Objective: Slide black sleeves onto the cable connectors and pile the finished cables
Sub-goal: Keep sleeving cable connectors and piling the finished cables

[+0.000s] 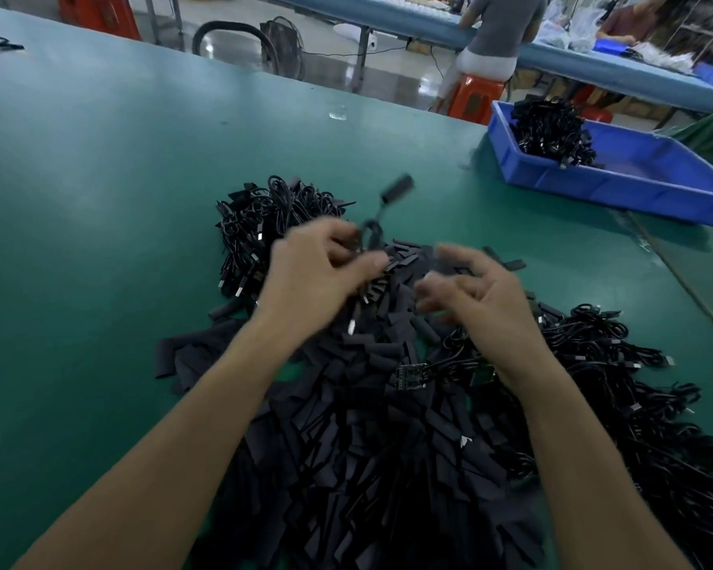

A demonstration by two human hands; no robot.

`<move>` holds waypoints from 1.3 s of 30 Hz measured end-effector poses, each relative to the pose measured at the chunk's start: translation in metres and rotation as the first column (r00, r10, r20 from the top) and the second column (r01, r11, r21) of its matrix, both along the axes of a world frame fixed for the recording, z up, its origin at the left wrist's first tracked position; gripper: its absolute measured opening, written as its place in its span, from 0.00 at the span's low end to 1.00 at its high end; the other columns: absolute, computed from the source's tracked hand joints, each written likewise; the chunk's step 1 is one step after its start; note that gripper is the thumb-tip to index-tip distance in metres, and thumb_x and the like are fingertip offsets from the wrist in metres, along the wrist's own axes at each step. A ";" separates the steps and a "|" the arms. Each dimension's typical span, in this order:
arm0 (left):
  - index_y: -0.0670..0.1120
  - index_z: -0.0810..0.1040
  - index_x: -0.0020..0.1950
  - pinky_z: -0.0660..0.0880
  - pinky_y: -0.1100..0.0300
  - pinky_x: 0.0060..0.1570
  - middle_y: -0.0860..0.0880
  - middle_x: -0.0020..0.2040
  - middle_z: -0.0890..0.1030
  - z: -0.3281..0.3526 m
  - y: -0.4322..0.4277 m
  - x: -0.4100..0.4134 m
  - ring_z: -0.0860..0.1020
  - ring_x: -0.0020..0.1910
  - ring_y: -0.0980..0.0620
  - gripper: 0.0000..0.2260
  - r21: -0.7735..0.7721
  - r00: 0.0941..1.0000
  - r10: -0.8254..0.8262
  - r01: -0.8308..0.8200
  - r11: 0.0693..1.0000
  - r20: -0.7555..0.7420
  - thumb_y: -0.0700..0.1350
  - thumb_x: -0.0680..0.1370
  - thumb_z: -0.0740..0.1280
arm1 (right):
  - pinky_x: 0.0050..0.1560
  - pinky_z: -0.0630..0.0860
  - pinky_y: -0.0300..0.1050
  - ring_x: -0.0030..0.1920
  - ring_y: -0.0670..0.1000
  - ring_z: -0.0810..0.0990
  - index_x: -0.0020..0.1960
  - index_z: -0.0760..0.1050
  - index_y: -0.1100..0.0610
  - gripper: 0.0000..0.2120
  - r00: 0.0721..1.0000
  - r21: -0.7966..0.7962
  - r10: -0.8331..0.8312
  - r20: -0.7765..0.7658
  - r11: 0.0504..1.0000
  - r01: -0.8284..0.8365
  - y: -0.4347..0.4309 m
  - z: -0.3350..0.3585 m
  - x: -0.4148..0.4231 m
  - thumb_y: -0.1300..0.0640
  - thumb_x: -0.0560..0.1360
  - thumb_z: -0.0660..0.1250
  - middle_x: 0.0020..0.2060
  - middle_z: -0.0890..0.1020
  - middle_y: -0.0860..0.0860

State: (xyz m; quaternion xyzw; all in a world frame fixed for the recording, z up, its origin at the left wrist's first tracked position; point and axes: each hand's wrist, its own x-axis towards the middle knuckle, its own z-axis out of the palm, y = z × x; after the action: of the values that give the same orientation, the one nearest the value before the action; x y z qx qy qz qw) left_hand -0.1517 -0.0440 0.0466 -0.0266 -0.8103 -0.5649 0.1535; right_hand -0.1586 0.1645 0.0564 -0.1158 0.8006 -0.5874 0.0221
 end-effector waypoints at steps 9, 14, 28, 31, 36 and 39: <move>0.47 0.77 0.65 0.70 0.55 0.65 0.43 0.65 0.73 0.020 -0.052 -0.063 0.74 0.64 0.46 0.23 -0.192 0.912 0.410 -0.405 0.894 -0.013 0.55 0.74 0.75 | 0.39 0.71 0.30 0.41 0.39 0.80 0.51 0.84 0.48 0.12 0.907 0.700 0.312 0.282 0.580 -0.417 0.005 -0.001 0.002 0.53 0.68 0.80 0.40 0.82 0.41; 0.43 0.78 0.67 0.64 0.62 0.69 0.46 0.66 0.69 0.020 -0.041 -0.069 0.72 0.66 0.46 0.23 -0.097 0.907 0.421 -0.419 0.903 0.000 0.56 0.79 0.69 | 0.40 0.71 0.32 0.38 0.40 0.80 0.41 0.80 0.46 0.08 0.948 0.666 0.280 0.149 0.681 -0.305 0.003 0.000 0.002 0.56 0.71 0.78 0.36 0.82 0.42; 0.46 0.78 0.48 0.76 0.62 0.38 0.53 0.38 0.80 -0.022 0.058 0.003 0.77 0.34 0.56 0.08 0.347 0.940 -0.340 0.312 0.884 0.021 0.43 0.75 0.76 | 0.49 0.80 0.44 0.43 0.50 0.85 0.44 0.87 0.50 0.08 0.997 -0.241 -0.055 0.049 0.968 0.065 0.011 -0.008 -0.004 0.50 0.65 0.77 0.41 0.87 0.53; 0.45 0.76 0.43 0.74 0.64 0.33 0.57 0.31 0.77 -0.033 0.065 0.003 0.74 0.30 0.59 0.07 0.443 0.947 -0.320 0.273 0.854 0.034 0.39 0.76 0.74 | 0.48 0.80 0.40 0.43 0.49 0.84 0.43 0.87 0.51 0.08 0.996 -0.294 -0.009 0.087 0.955 0.035 0.012 -0.007 -0.002 0.51 0.65 0.76 0.41 0.87 0.53; 0.44 0.77 0.43 0.75 0.67 0.35 0.54 0.33 0.77 -0.036 0.066 0.004 0.75 0.33 0.58 0.06 0.550 0.930 -0.365 0.287 0.785 0.036 0.39 0.77 0.73 | 0.43 0.79 0.37 0.39 0.46 0.82 0.40 0.85 0.50 0.05 0.990 -0.317 0.040 0.136 0.948 0.005 0.013 -0.002 0.000 0.51 0.65 0.76 0.38 0.85 0.51; 0.42 0.78 0.46 0.76 0.66 0.38 0.49 0.37 0.78 -0.037 0.066 0.004 0.75 0.35 0.56 0.04 0.609 0.916 -0.400 0.307 0.731 0.017 0.40 0.76 0.72 | 0.46 0.81 0.40 0.42 0.50 0.82 0.41 0.84 0.53 0.04 0.980 -0.356 0.093 0.176 0.934 -0.025 0.012 0.000 0.002 0.53 0.68 0.74 0.41 0.85 0.56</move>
State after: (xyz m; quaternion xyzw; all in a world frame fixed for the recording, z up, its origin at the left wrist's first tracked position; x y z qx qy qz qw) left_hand -0.1474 0.0217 0.0091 -0.0894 -0.5810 -0.8088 -0.0167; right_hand -0.1569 0.1765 0.0564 -0.0855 0.6731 -0.7284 0.0951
